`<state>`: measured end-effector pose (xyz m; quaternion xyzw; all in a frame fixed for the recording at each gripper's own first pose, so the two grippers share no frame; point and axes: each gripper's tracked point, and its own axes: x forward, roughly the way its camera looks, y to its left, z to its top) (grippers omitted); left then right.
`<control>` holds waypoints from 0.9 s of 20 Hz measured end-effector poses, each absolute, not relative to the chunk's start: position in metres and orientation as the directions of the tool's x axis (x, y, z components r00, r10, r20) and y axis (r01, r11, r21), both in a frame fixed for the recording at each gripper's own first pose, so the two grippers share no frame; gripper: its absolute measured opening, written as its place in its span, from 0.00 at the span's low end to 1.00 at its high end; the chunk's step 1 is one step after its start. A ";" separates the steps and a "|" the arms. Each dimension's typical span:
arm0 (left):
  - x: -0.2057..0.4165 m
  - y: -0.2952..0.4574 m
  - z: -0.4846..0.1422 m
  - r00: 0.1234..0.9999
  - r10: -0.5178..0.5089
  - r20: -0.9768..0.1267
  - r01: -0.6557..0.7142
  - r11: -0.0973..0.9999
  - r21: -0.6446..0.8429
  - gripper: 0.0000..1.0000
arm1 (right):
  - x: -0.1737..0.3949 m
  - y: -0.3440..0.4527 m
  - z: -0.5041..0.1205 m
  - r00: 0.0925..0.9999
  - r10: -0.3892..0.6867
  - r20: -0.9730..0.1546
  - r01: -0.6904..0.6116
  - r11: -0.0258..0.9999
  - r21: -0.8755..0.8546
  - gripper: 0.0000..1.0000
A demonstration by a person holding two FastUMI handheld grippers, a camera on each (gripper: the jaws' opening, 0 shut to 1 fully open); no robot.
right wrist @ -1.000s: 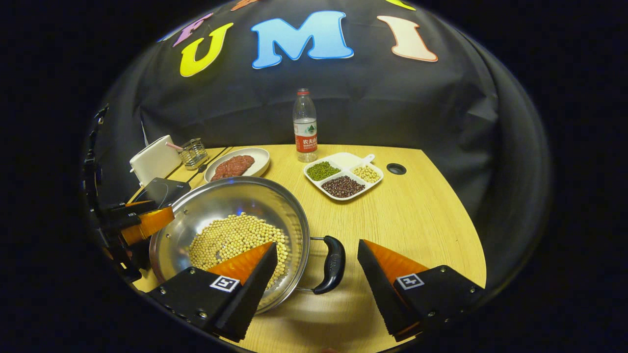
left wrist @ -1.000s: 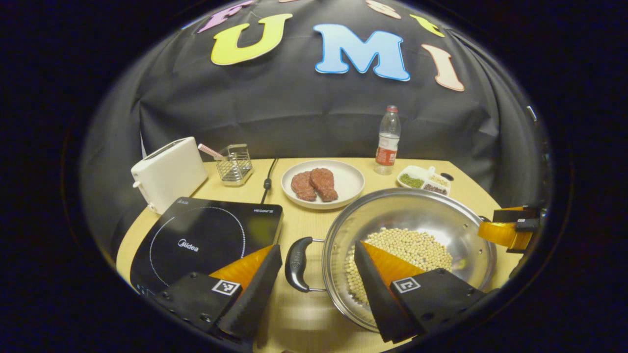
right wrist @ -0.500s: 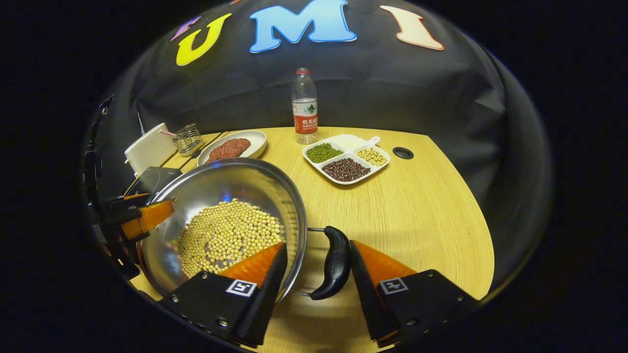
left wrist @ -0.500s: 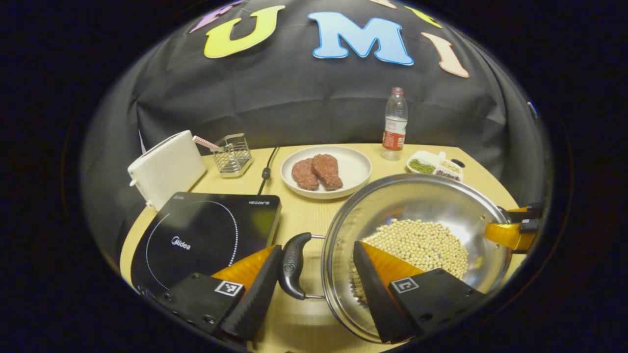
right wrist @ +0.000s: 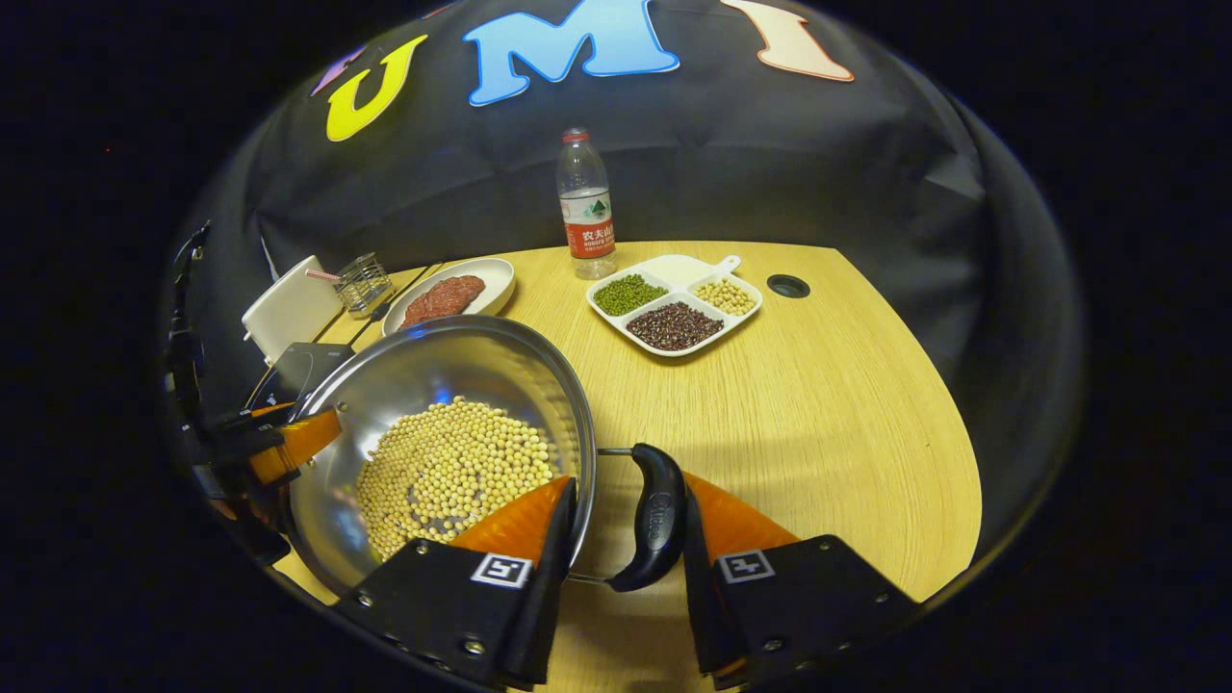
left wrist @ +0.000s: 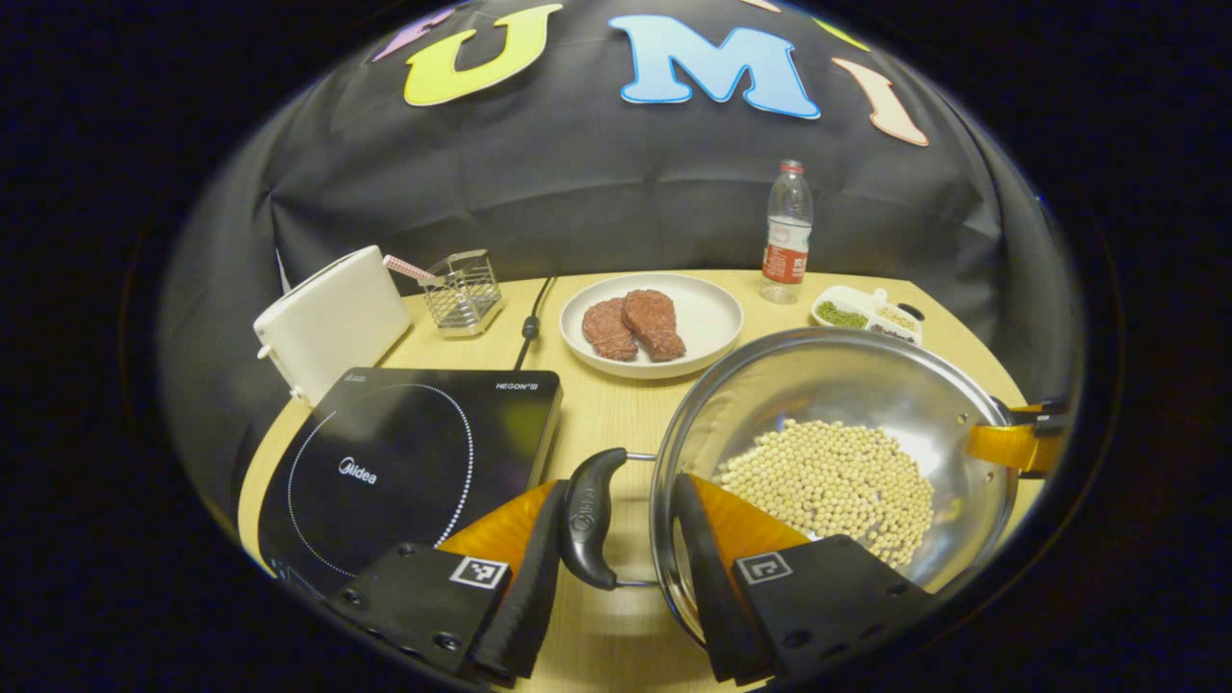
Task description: First push the handle of the pot to place it horizontally, then grasp the pot with both hands and set it on the induction cooktop.
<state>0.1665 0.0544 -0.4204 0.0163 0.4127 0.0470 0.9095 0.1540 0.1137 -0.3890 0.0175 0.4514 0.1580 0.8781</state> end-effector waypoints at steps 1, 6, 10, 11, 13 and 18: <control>0.166 0.055 -0.421 0.651 0.091 -0.754 -0.061 0.996 0.068 0.69 | 0.153 0.114 -0.388 0.545 0.294 -0.786 -0.267 0.949 0.170 0.45; 0.163 0.053 -0.414 0.662 0.074 -0.745 -0.084 0.996 0.024 0.66 | 0.155 0.112 -0.377 0.573 0.265 -0.775 -0.279 0.953 0.120 0.51; 0.165 0.057 -0.401 0.683 0.070 -0.727 -0.086 0.996 0.015 0.66 | 0.155 0.115 -0.362 0.594 0.255 -0.763 -0.271 0.956 0.108 0.50; 0.165 0.059 -0.396 0.688 0.068 -0.722 -0.087 0.996 0.010 0.66 | 0.153 0.116 -0.357 0.598 0.250 -0.761 -0.262 0.959 0.109 0.50; 0.166 0.065 -0.388 0.694 0.057 -0.717 -0.085 0.996 -0.003 0.65 | 0.148 0.122 -0.350 0.601 0.241 -0.763 -0.247 0.963 0.110 0.50; 0.162 0.096 -0.372 0.705 0.043 -0.708 -0.081 0.997 -0.020 0.66 | 0.134 0.149 -0.333 0.604 0.224 -0.765 -0.212 0.970 0.116 0.50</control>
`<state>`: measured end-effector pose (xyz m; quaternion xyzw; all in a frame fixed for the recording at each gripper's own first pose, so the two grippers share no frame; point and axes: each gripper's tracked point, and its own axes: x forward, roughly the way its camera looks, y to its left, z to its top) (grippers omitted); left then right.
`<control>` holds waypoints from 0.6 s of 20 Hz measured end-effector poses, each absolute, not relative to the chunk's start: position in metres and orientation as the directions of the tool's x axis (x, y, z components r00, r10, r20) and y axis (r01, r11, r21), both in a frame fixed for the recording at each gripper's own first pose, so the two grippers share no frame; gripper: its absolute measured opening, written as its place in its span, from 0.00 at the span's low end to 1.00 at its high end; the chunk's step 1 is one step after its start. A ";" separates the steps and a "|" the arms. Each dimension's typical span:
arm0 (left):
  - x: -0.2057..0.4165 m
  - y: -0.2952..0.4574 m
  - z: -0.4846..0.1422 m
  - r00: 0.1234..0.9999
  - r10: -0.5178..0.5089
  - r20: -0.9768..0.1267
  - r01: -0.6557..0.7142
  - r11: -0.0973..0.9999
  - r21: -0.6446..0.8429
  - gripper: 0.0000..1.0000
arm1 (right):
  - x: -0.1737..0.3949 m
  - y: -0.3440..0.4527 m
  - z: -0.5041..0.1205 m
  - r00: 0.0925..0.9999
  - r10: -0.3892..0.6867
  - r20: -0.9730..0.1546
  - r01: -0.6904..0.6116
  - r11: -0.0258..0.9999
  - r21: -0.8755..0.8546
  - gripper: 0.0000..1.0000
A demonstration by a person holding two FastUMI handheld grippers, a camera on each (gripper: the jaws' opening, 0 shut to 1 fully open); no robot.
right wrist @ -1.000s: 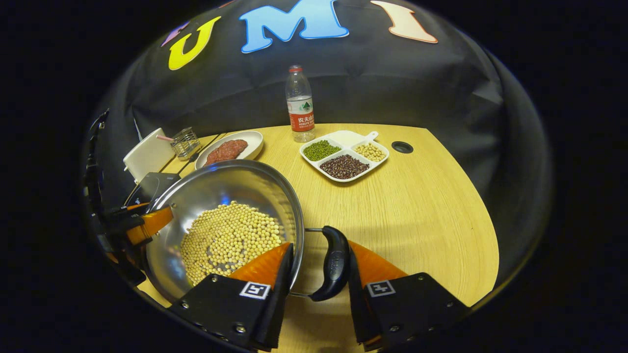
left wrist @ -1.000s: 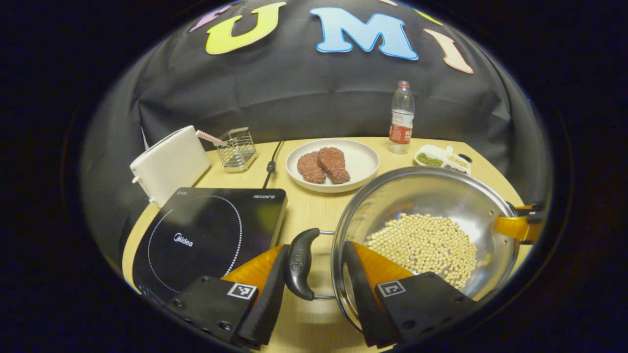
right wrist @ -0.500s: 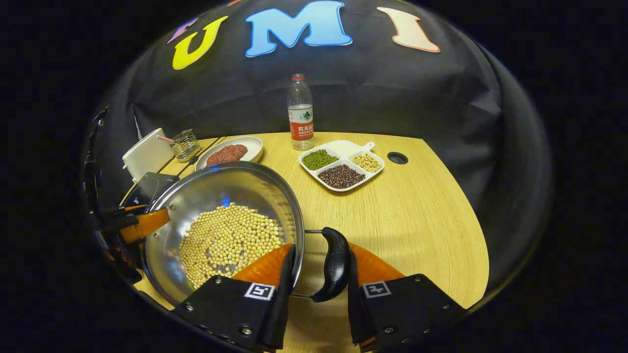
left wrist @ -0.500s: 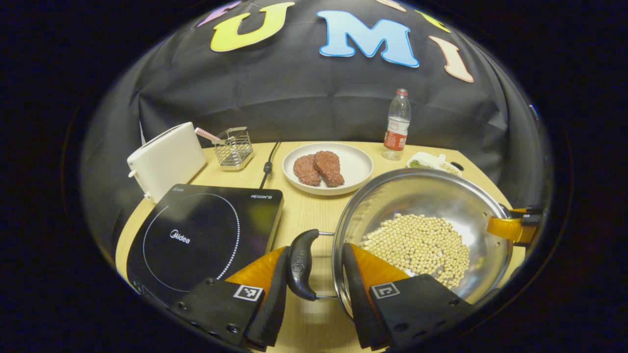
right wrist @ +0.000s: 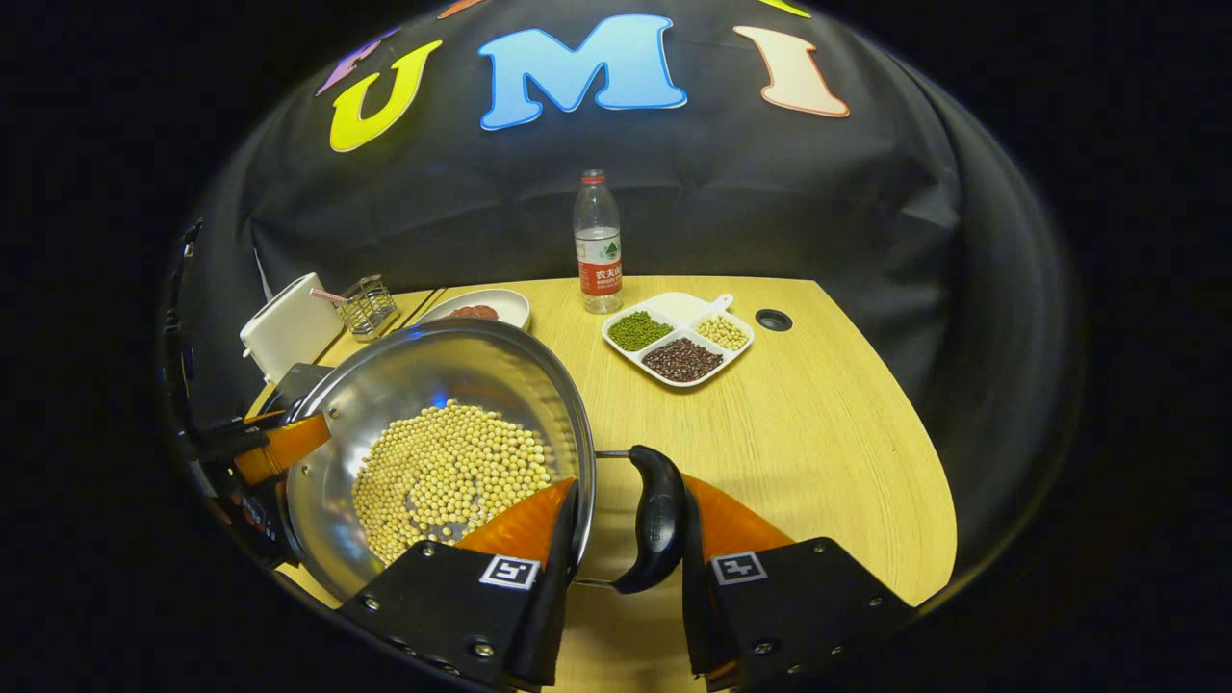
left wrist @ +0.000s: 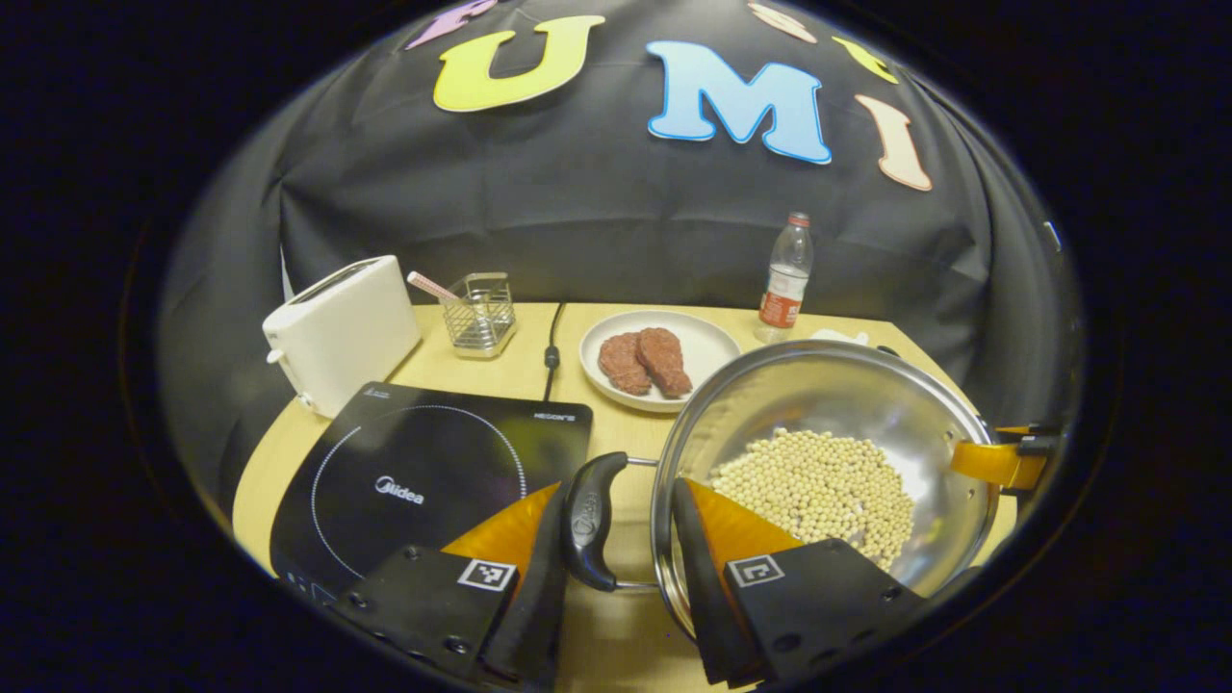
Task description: First push the handle of the pot to place it horizontally, then grasp the pot with both hands and set it on the induction cooktop.
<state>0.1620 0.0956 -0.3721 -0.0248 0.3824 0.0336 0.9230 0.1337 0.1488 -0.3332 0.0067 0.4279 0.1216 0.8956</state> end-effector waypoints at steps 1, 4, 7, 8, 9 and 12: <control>0.161 0.104 -0.368 0.705 0.041 -0.708 -0.081 0.996 -0.023 0.65 | 0.129 0.155 -0.331 0.602 0.223 -0.766 -0.206 0.971 0.121 0.50; 0.160 0.132 -0.357 0.717 0.034 -0.696 -0.068 0.997 -0.022 0.66 | 0.120 0.182 -0.324 0.604 0.226 -0.764 -0.193 0.972 0.135 0.50; 0.155 0.163 -0.351 0.722 0.031 -0.691 -0.062 0.998 -0.020 0.62 | 0.110 0.209 -0.320 0.602 0.230 -0.765 -0.183 0.972 0.148 0.50; 0.155 0.172 -0.350 0.722 0.032 -0.691 -0.063 0.998 -0.020 0.65 | 0.108 0.218 -0.318 0.601 0.230 -0.765 -0.183 0.972 0.148 0.50; 0.153 0.181 -0.350 0.721 0.031 -0.693 -0.063 0.998 -0.022 0.62 | 0.106 0.226 -0.317 0.600 0.229 -0.766 -0.185 0.972 0.146 0.50; 0.148 0.210 -0.346 0.722 0.030 -0.691 -0.062 0.998 -0.022 0.66 | 0.101 0.251 -0.315 0.601 0.231 -0.765 -0.184 0.972 0.149 0.50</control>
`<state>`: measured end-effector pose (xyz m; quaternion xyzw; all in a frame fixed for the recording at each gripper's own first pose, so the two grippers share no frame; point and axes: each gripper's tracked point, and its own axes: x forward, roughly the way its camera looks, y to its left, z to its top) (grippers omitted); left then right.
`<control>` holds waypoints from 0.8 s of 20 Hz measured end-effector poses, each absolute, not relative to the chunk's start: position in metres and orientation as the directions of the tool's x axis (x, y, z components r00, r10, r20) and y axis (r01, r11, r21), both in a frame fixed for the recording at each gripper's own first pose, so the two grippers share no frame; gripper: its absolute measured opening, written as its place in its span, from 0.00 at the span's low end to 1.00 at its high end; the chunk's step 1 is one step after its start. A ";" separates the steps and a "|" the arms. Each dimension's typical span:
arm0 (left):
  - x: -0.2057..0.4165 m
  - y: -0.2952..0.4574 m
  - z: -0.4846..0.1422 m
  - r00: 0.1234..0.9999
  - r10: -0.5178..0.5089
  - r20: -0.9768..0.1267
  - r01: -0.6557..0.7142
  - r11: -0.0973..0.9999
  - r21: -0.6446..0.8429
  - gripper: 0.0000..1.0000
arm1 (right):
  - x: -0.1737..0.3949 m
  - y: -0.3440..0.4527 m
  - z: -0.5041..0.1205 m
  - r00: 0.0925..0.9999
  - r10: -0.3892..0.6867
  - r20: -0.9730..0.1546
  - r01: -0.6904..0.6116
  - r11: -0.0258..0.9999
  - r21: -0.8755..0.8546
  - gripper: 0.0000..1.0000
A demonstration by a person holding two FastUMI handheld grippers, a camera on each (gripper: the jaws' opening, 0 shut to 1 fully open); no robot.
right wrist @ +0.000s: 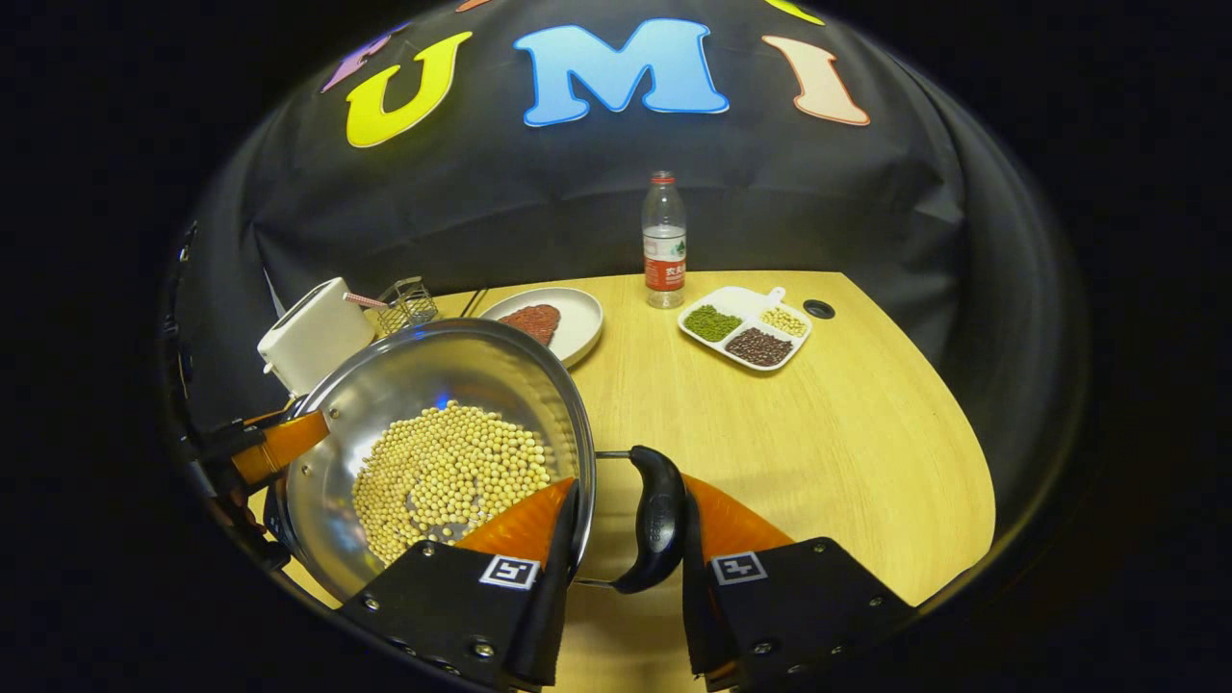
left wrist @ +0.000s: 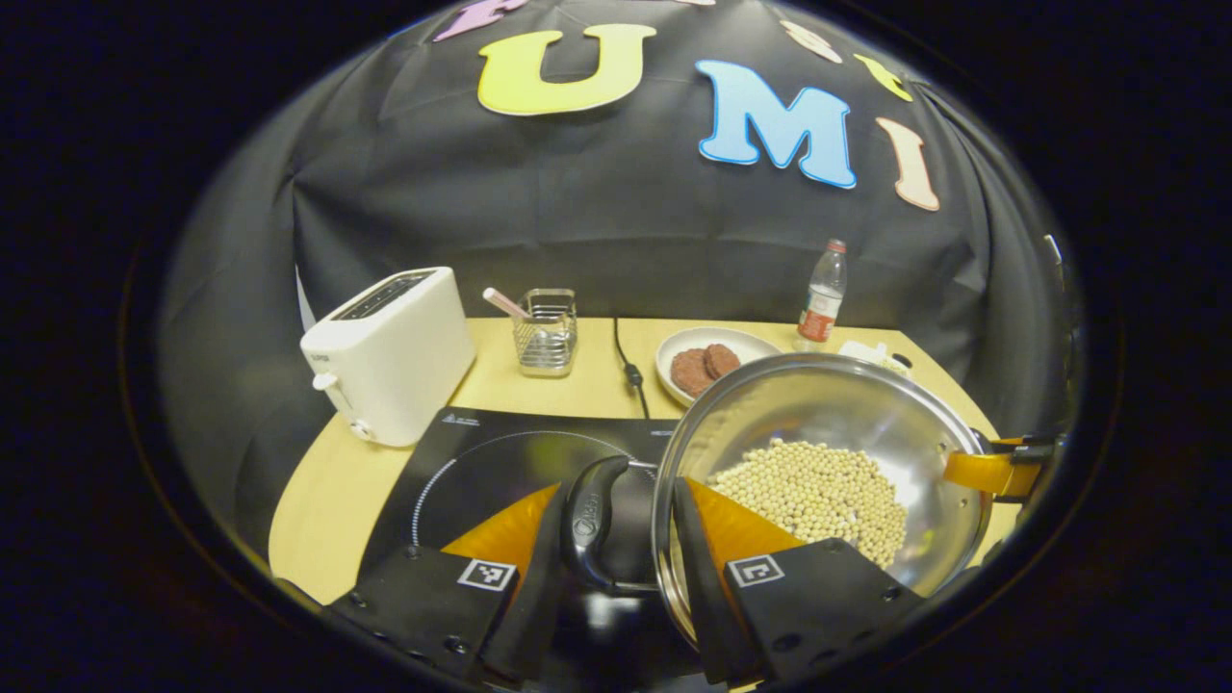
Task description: First push the handle of the pot to place it horizontally, then grasp the pot with both hands and set it on the induction cooktop.
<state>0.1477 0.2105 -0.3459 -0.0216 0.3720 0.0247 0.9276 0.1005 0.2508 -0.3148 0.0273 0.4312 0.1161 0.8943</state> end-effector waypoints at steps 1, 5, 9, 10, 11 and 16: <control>0.147 0.221 -0.344 0.722 0.032 -0.691 -0.064 0.998 -0.021 0.66 | 0.097 0.262 -0.312 0.601 0.233 -0.764 -0.186 0.971 0.150 0.50; 0.140 0.264 -0.346 0.717 0.046 -0.696 -0.074 0.997 -0.010 0.65 | 0.091 0.301 -0.311 0.597 0.247 -0.764 -0.195 0.968 0.160 0.50; 0.138 0.304 -0.347 0.714 0.065 -0.697 -0.091 0.996 0.000 0.66 | 0.091 0.340 -0.310 0.593 0.262 -0.761 -0.207 0.963 0.171 0.50; 0.137 0.317 -0.349 0.712 0.068 -0.699 -0.096 0.995 -0.001 0.66 | 0.092 0.349 -0.309 0.592 0.265 -0.761 -0.210 0.963 0.171 0.50; 0.137 0.328 -0.351 0.708 0.073 -0.702 -0.104 0.995 -0.002 0.65 | 0.092 0.359 -0.308 0.593 0.269 -0.759 -0.215 0.961 0.173 0.51; 0.141 0.378 -0.357 0.700 0.099 -0.707 -0.131 0.991 0.009 0.66 | 0.097 0.406 -0.308 0.590 0.296 -0.752 -0.229 0.954 0.196 0.50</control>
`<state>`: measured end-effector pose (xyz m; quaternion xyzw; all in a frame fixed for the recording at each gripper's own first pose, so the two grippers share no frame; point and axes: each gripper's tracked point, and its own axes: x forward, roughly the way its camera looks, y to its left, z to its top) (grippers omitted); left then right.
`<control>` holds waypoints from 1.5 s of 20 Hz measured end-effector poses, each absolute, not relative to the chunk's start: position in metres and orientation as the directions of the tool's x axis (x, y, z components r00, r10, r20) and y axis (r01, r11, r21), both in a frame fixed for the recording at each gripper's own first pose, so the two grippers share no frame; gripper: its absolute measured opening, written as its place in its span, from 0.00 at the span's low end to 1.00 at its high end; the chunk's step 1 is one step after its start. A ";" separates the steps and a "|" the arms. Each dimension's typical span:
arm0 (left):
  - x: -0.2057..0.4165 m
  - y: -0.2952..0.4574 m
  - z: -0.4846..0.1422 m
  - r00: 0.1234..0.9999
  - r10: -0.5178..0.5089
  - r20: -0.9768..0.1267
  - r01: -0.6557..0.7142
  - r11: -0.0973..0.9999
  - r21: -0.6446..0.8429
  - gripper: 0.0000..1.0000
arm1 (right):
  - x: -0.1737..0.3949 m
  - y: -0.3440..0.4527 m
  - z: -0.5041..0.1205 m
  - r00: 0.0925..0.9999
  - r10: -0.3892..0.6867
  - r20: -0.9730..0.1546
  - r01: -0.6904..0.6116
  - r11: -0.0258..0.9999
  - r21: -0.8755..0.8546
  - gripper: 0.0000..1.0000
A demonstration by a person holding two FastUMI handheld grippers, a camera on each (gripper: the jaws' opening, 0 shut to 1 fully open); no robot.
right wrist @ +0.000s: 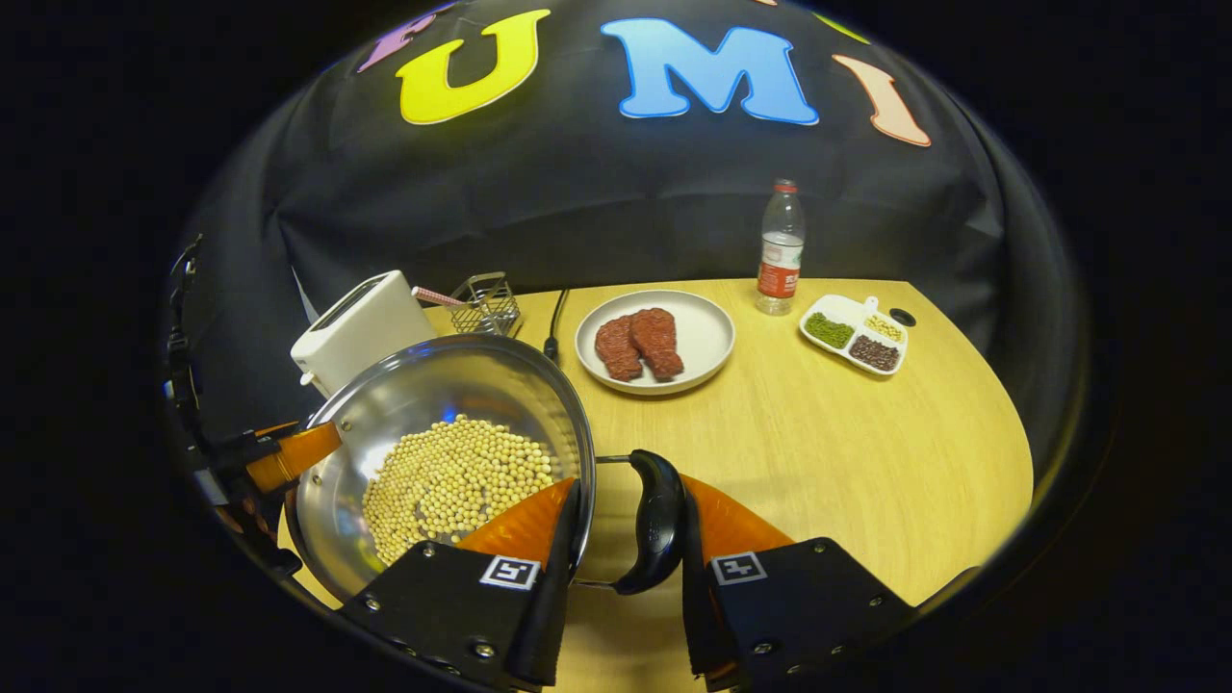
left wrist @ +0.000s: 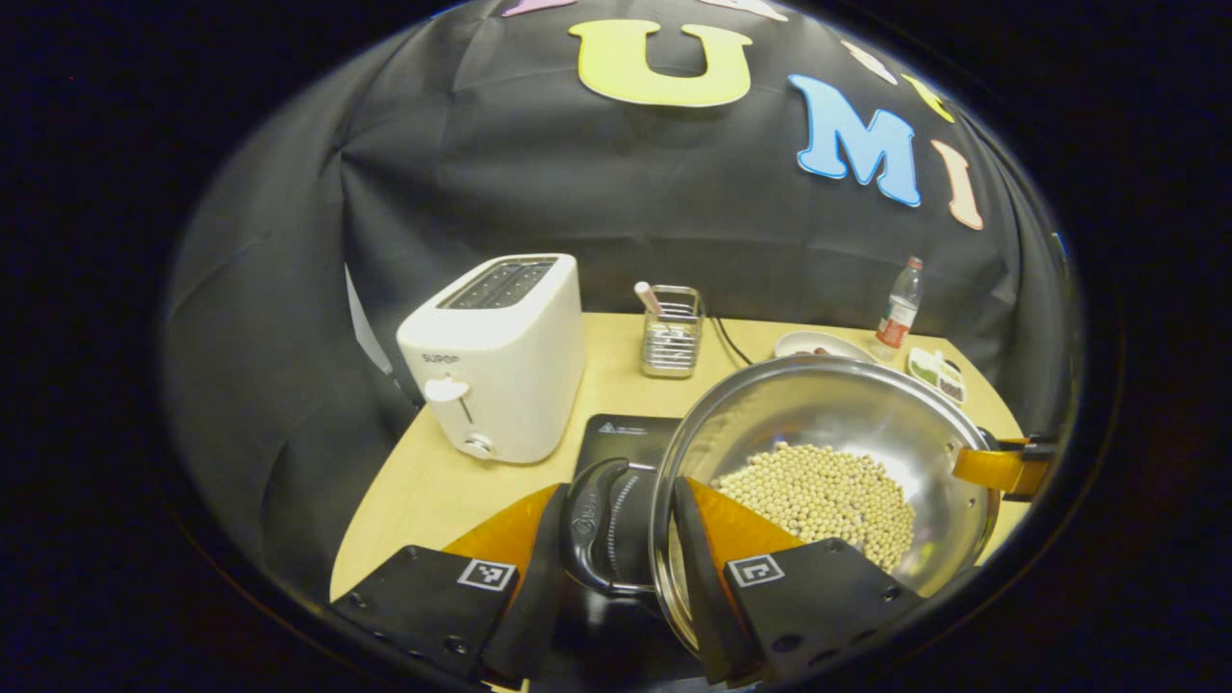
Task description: First push the handle of the pot to place it horizontally, then grasp the pot with both hands and set it on the induction cooktop.
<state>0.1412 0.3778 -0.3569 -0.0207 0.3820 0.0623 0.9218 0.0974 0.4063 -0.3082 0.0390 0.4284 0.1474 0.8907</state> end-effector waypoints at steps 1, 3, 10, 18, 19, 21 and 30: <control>0.144 0.386 -0.359 0.698 0.104 -0.708 -0.132 0.991 0.015 0.70 | 0.098 0.414 -0.311 0.586 0.300 -0.752 -0.228 0.952 0.202 0.50; 0.145 0.396 -0.363 0.689 0.107 -0.716 -0.137 0.990 0.017 0.66 | 0.099 0.424 -0.315 0.579 0.300 -0.758 -0.217 0.953 0.211 0.50; 0.148 0.409 -0.369 0.713 0.102 -0.693 -0.148 0.989 -0.007 0.69 | 0.102 0.434 -0.320 0.574 0.311 -0.758 -0.212 0.950 0.229 0.46; 0.142 0.394 -0.261 0.835 0.299 -0.462 -0.304 0.950 0.066 0.97 | 0.128 0.354 -0.247 0.749 0.287 -0.598 -0.227 0.958 0.176 1.00; 0.139 0.380 -0.243 0.851 0.303 -0.429 -0.304 0.950 0.069 0.95 | 0.125 0.336 -0.235 0.766 0.287 -0.576 -0.228 0.958 0.175 1.00; 0.129 0.340 -0.203 0.889 0.280 -0.362 -0.290 0.957 0.028 0.97 | 0.117 0.302 -0.203 0.810 0.284 -0.513 -0.239 0.959 0.155 1.00; 0.069 0.157 -0.075 0.980 0.123 -0.155 -0.128 0.992 -0.021 0.99 | 0.029 0.174 -0.094 0.913 0.305 -0.271 -0.288 0.952 0.104 0.99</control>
